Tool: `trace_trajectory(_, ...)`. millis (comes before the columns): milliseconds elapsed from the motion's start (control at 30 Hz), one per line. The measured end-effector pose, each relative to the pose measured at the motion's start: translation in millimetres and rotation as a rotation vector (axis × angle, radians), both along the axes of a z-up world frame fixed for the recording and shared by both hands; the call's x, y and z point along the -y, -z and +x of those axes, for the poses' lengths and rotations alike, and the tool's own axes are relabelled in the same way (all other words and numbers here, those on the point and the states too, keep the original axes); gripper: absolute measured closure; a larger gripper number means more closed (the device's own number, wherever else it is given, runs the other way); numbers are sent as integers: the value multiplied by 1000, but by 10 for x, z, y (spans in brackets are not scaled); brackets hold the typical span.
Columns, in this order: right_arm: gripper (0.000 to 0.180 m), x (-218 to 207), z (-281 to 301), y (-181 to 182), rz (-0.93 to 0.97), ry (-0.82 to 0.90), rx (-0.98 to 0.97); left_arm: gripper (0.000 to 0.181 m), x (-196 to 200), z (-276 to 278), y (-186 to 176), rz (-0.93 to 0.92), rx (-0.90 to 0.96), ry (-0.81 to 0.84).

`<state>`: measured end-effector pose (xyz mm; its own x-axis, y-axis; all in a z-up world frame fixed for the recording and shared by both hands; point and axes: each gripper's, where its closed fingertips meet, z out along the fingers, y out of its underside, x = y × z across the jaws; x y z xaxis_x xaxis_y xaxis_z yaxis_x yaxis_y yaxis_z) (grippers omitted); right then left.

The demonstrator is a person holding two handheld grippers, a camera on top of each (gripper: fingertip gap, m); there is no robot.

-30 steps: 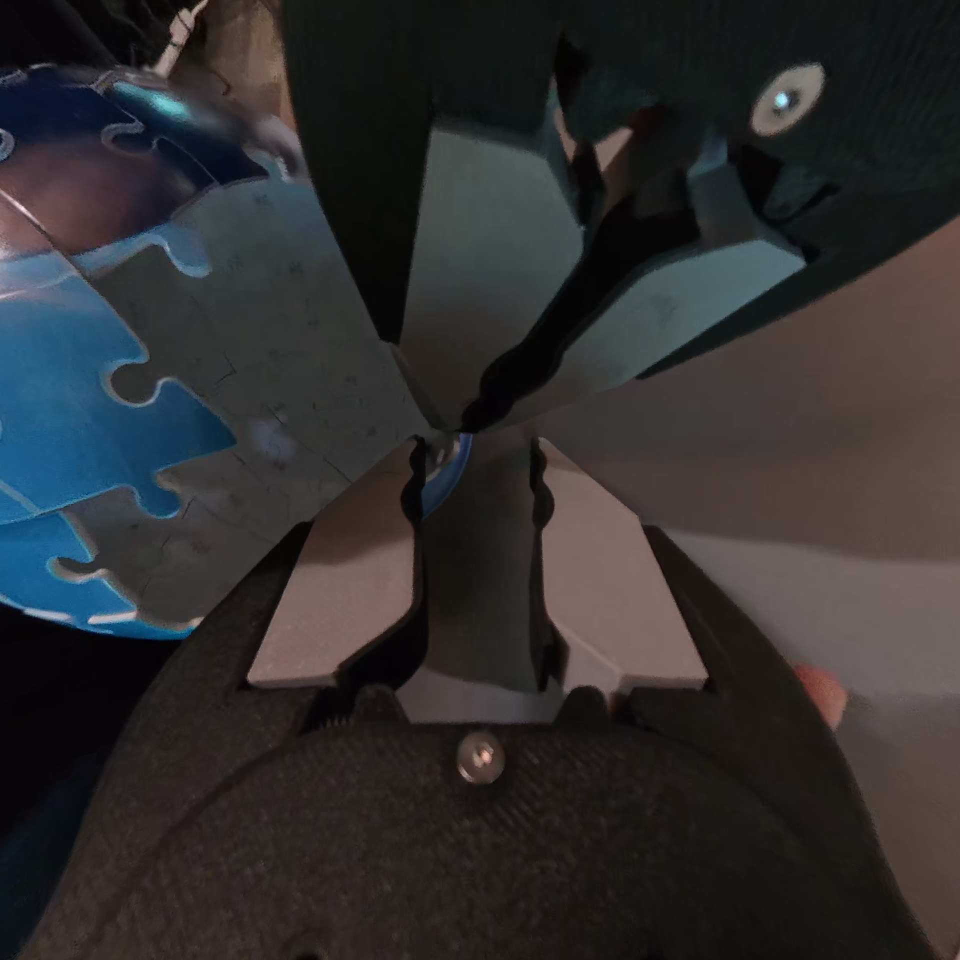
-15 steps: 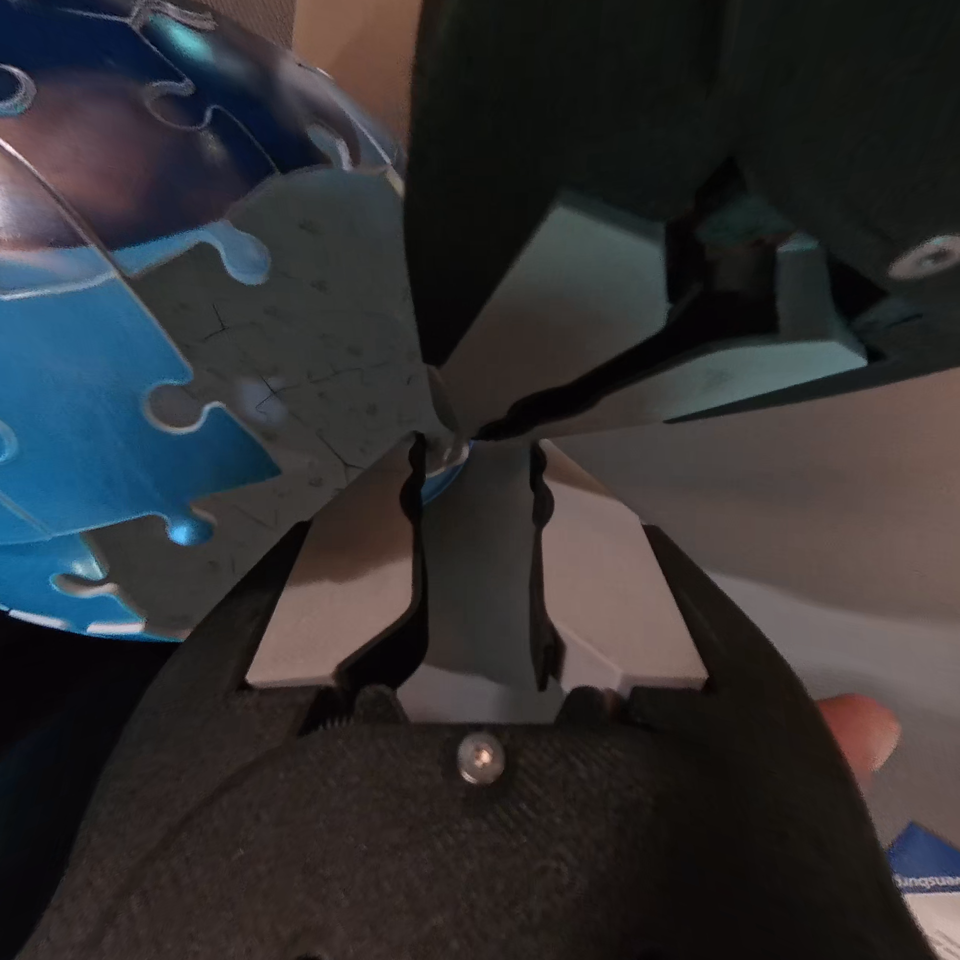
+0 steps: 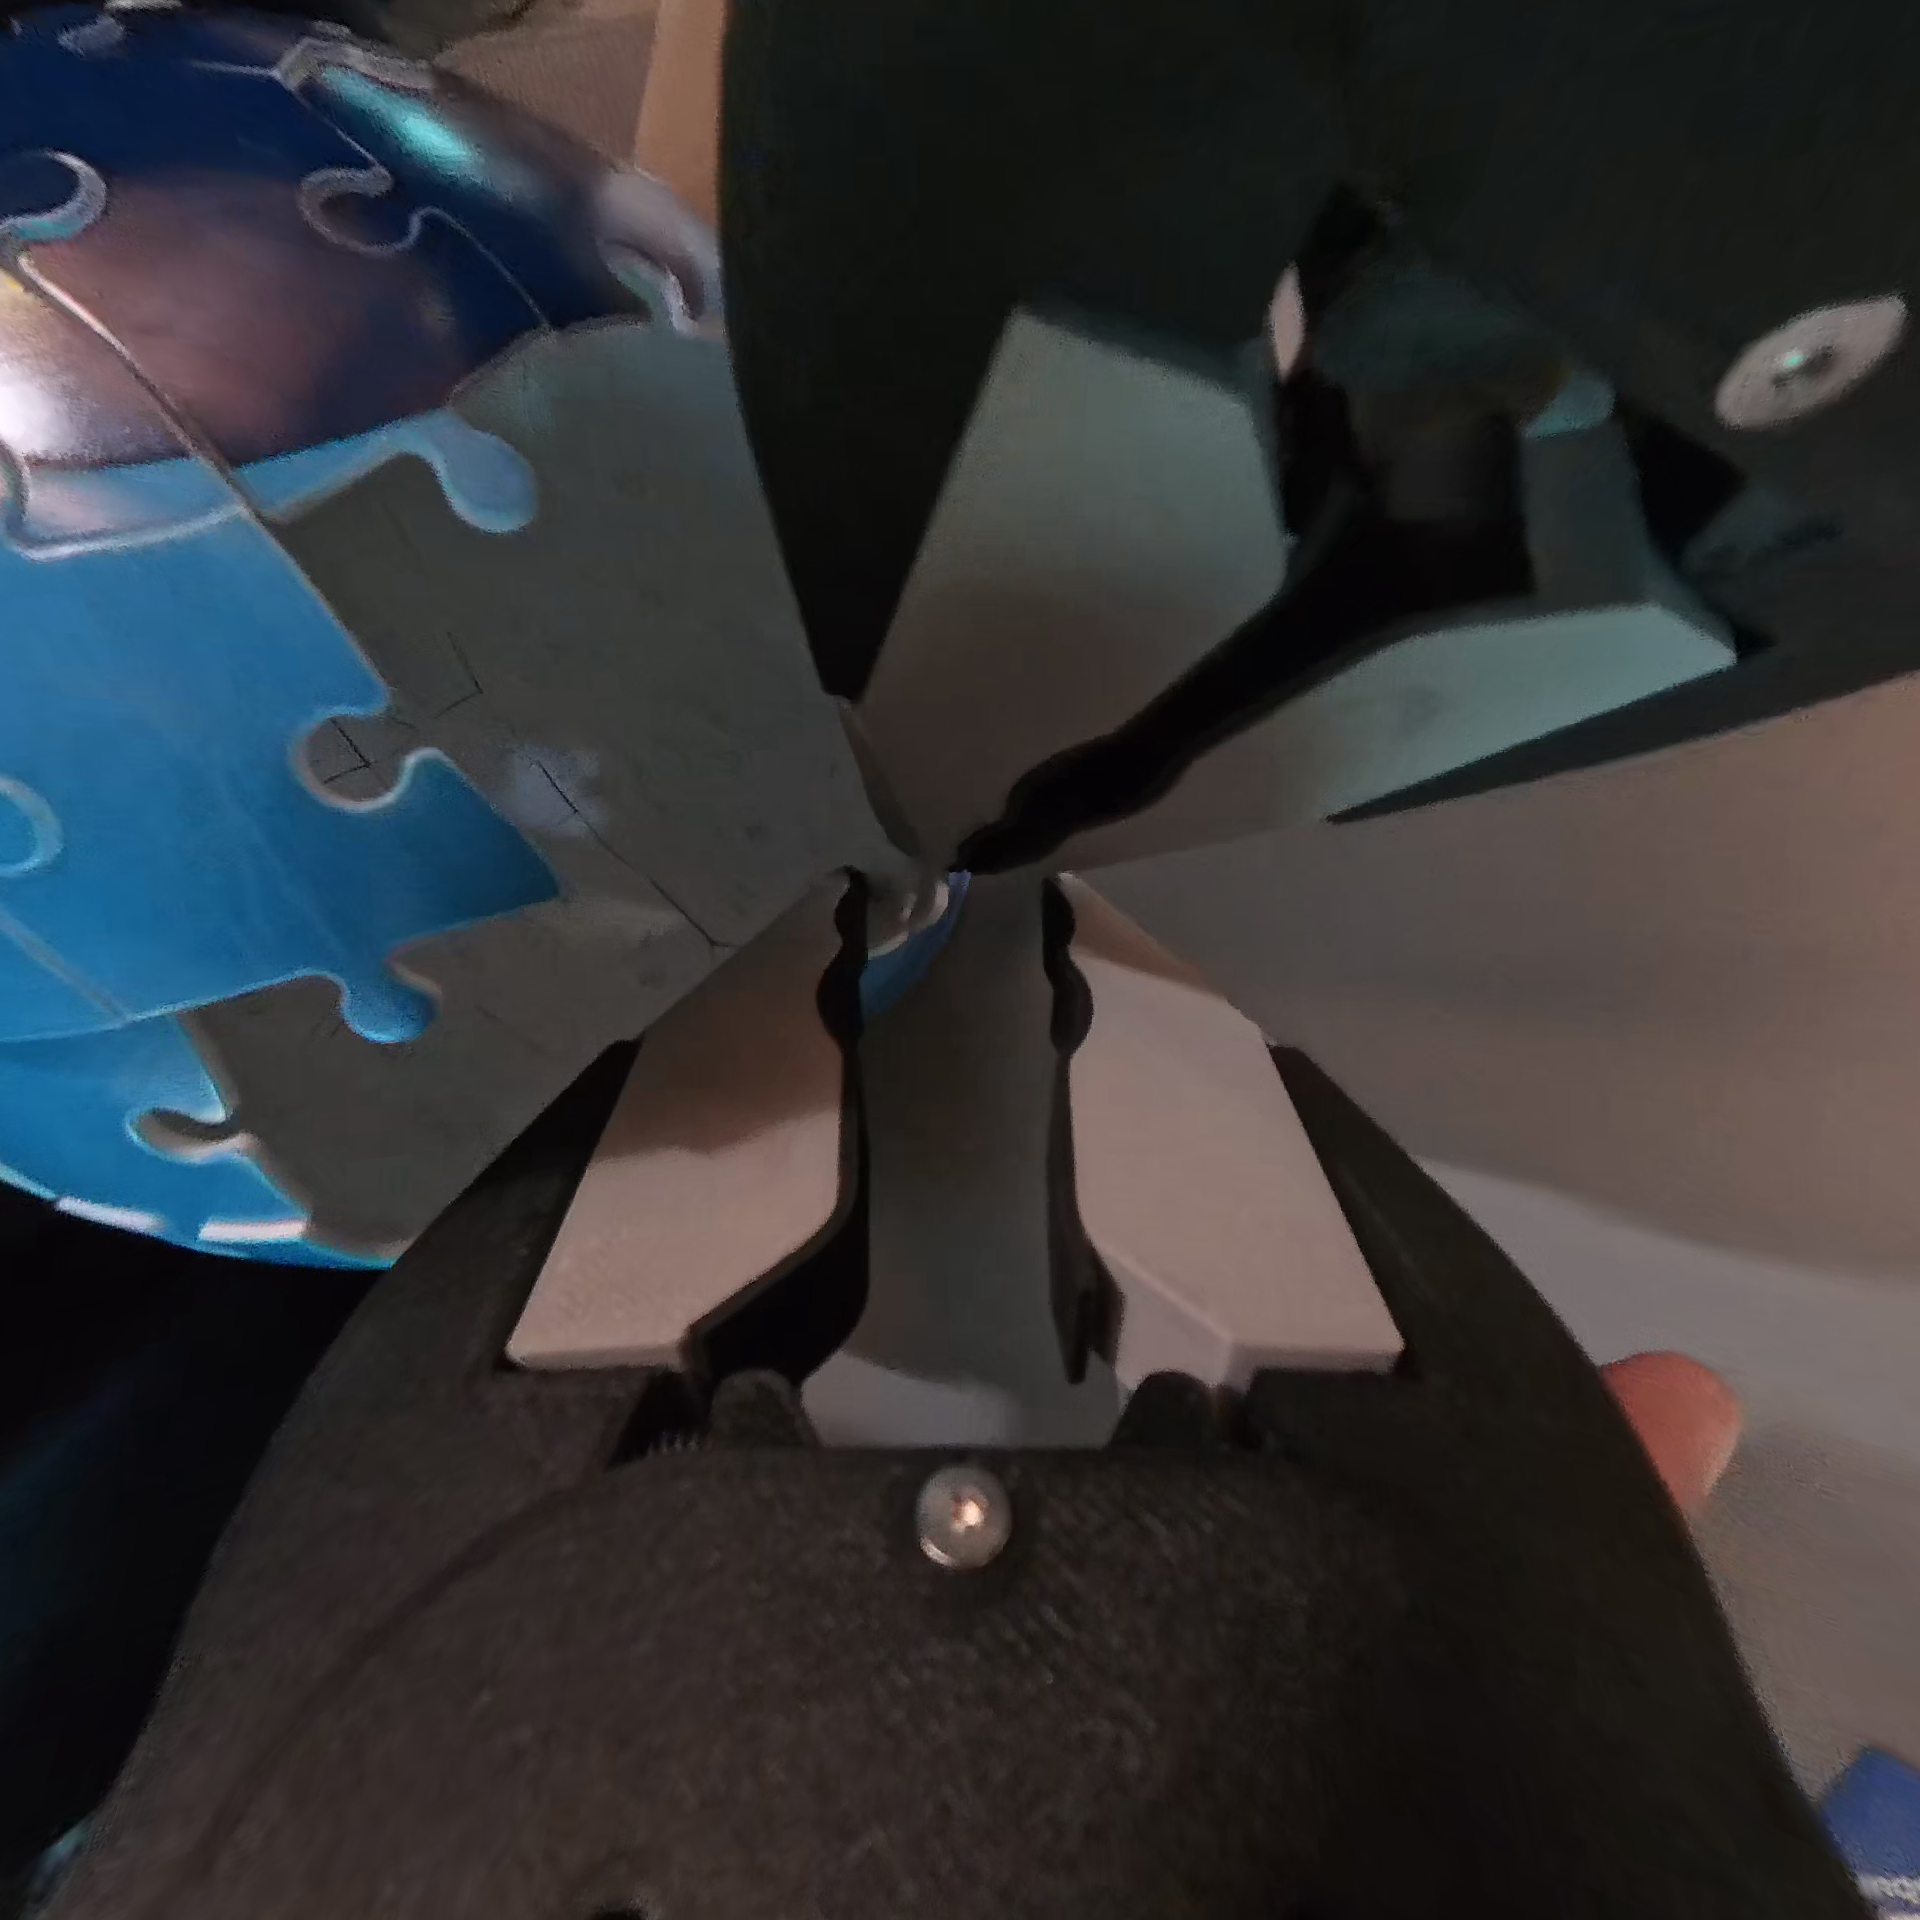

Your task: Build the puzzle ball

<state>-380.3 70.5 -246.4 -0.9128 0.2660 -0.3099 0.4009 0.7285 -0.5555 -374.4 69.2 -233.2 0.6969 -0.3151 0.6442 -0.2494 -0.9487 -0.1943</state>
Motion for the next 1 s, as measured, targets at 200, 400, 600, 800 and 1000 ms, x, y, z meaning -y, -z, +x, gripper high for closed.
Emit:
trace_trajectory(200,149,30,-3,-4,0,25,5,181,2,11,6,-5,-9,5)
trace_trajectory(400,152,60,-14,0,-15,59,9,181,1,8,7,-9,-17,-6)
trace_trajectory(600,158,61,17,9,0,68,44,181,0,4,7,-12,-17,-14)
trace_trajectory(800,161,56,3,15,-14,67,74,181,-7,-41,7,-25,-10,-46)
trace_trajectory(1000,163,67,-2,8,-36,60,63,181,-8,-42,7,-18,-11,-43)
